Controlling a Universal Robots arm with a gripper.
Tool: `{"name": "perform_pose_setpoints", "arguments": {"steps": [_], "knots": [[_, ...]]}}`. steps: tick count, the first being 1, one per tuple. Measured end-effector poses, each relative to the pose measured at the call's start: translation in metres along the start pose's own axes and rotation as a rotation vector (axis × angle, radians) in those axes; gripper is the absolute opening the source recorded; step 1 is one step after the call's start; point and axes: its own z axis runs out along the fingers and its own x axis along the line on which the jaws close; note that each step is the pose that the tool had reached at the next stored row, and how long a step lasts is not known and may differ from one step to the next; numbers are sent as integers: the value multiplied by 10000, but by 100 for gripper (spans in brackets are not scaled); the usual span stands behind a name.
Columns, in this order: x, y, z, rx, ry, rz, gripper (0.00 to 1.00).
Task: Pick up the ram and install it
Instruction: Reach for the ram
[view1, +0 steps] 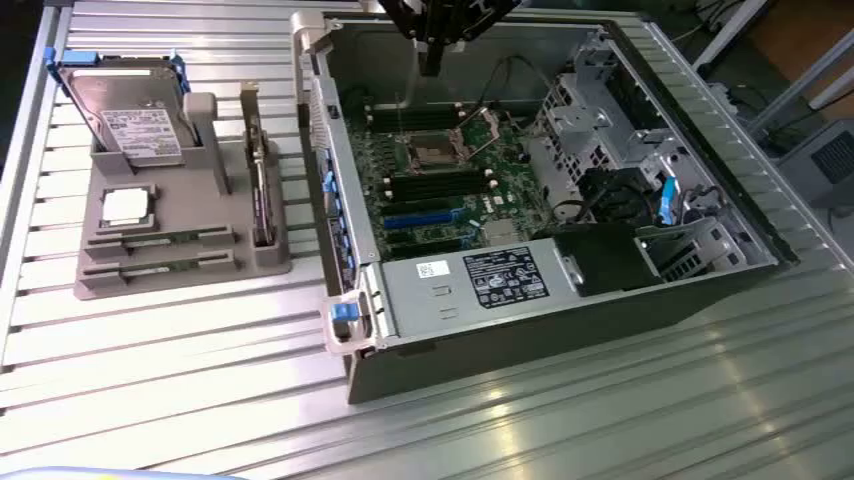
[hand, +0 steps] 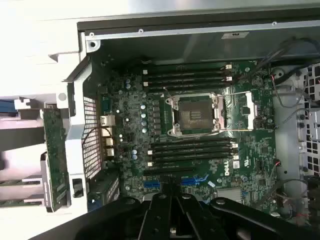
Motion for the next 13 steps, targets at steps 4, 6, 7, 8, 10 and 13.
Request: {"name": "perform_pose_setpoints", "arguments": {"steps": [4,6,7,8,10,13], "knots": [[224,-17,-8,0,-9,0,10],[243,-18,-9,-1,-11,-1,10],[253,-19,-9,-1,-12,-1,10],[262,-20,-9,-1,-12,-1,10],[282,-21,-10,-2,-13,-1,10],[314,-23,-11,0,-15,-1,10]]}}
